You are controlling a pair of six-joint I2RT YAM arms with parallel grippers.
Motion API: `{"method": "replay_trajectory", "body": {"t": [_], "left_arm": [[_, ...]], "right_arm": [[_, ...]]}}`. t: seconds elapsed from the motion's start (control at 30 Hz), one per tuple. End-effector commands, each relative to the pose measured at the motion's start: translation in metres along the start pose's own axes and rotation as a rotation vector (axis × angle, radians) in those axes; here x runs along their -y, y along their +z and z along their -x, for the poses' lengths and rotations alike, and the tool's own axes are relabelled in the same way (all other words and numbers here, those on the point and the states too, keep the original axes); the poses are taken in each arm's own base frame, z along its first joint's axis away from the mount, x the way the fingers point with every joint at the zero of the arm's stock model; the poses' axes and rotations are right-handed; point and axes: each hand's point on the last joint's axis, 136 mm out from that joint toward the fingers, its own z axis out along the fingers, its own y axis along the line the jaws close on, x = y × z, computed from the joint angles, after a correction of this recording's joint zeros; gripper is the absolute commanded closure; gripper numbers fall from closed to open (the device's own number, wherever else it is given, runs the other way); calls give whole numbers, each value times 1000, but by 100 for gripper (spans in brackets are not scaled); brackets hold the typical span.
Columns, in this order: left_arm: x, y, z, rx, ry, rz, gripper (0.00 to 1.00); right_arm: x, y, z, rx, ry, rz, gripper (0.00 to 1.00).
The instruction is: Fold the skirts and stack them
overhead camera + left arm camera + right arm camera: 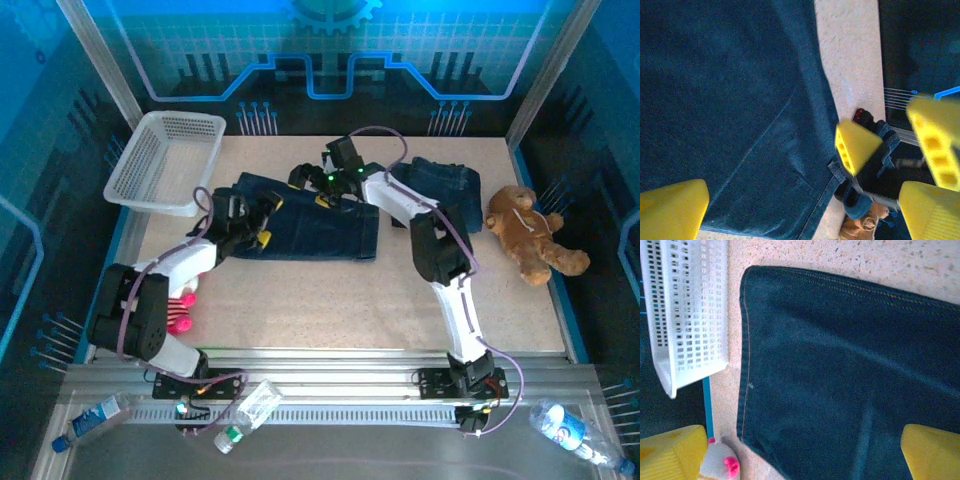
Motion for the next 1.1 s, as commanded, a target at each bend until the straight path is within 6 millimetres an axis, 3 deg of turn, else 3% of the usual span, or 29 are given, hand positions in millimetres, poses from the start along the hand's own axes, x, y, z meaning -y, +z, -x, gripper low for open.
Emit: {"method": "replay_trajectory", "body": {"t": [0.0,0.1,0.2,0.3,0.37,0.47,0.57,0.7,0.8,0.9,1.07], "left_arm": [[-10,19,-1,38,-95,-5,1],[-53,30,1,70,-106,100,1],[-96,30,-3,77,-108,213,1],[-131,25,-9,67,-100,316,1],[-138,22,-13,58,-106,320,1],[-115,17,-19,23,-105,239,1],[-59,8,-24,-35,-35,123,1],[-4,-13,-23,-56,155,123,1],[10,-25,-14,-28,283,186,1],[11,-22,-8,-30,353,247,1],[7,-2,-13,-117,392,320,29]], "right_arm": [[10,34,6,-37,88,36,0],[14,51,14,-25,91,51,0],[36,64,26,26,95,-9,0],[50,64,40,65,125,-20,1],[48,55,47,85,111,-22,1],[31,19,54,111,34,-26,0],[20,-32,42,121,-36,-84,0],[53,-93,-1,122,-35,-267,0],[91,-125,-40,117,44,-363,0],[118,-143,-75,127,163,-381,0],[146,-146,-110,166,368,-313,0]]}}
